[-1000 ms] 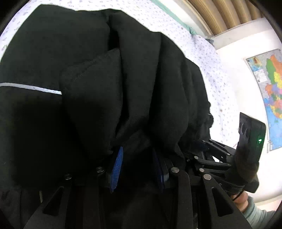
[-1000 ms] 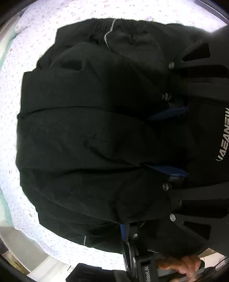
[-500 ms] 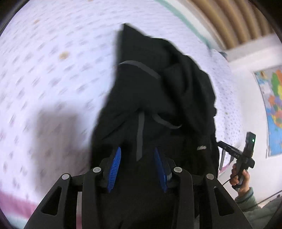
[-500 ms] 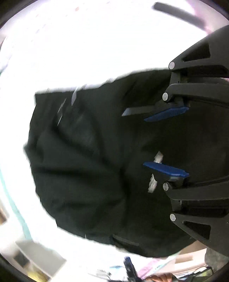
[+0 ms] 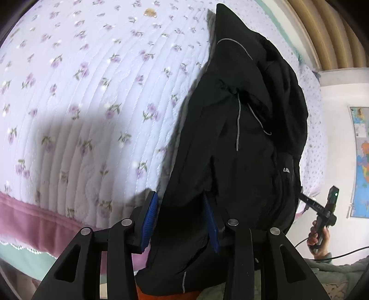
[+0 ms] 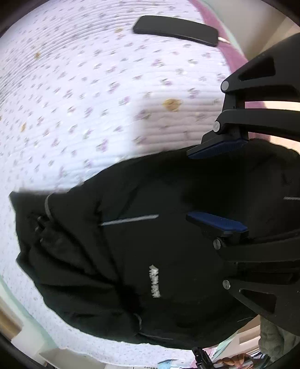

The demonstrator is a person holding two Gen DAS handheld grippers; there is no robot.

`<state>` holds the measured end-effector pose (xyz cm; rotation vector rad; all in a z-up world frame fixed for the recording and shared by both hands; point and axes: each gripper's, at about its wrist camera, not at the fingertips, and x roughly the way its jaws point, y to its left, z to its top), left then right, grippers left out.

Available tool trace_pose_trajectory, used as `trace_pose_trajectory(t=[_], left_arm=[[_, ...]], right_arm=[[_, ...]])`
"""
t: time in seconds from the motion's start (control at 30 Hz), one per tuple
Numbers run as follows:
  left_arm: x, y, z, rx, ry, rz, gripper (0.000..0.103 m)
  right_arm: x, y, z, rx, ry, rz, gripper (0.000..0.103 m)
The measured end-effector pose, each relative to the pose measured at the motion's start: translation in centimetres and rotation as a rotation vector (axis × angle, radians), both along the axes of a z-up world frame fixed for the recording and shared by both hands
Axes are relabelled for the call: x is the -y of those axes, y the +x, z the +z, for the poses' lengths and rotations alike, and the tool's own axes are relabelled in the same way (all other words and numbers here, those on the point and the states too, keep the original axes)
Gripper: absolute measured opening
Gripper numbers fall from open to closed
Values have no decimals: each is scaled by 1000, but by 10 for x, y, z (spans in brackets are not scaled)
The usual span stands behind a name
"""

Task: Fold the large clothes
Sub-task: 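Lift the folded jacket off the bed with both grippers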

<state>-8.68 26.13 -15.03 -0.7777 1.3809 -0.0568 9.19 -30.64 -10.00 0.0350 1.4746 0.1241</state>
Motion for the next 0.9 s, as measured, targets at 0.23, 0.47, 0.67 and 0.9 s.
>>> trace_pose_trajectory(t=[0.23,0.47,0.67,0.9], left_arm=[[-1,-10,2,12,9,20,43],[13,5,-2,6,-5,-91,44],[7,5,17,30,67,-64,44],[34,-65,17,54,108,198,44]], right_arm=[[15,-32,-3,-41,-45,4,51],[23,-57,-4,-41,-85,-75,51],[5,-70,-1,7,-89,-52,51],[28,-70,-6,-19,7,93,52]])
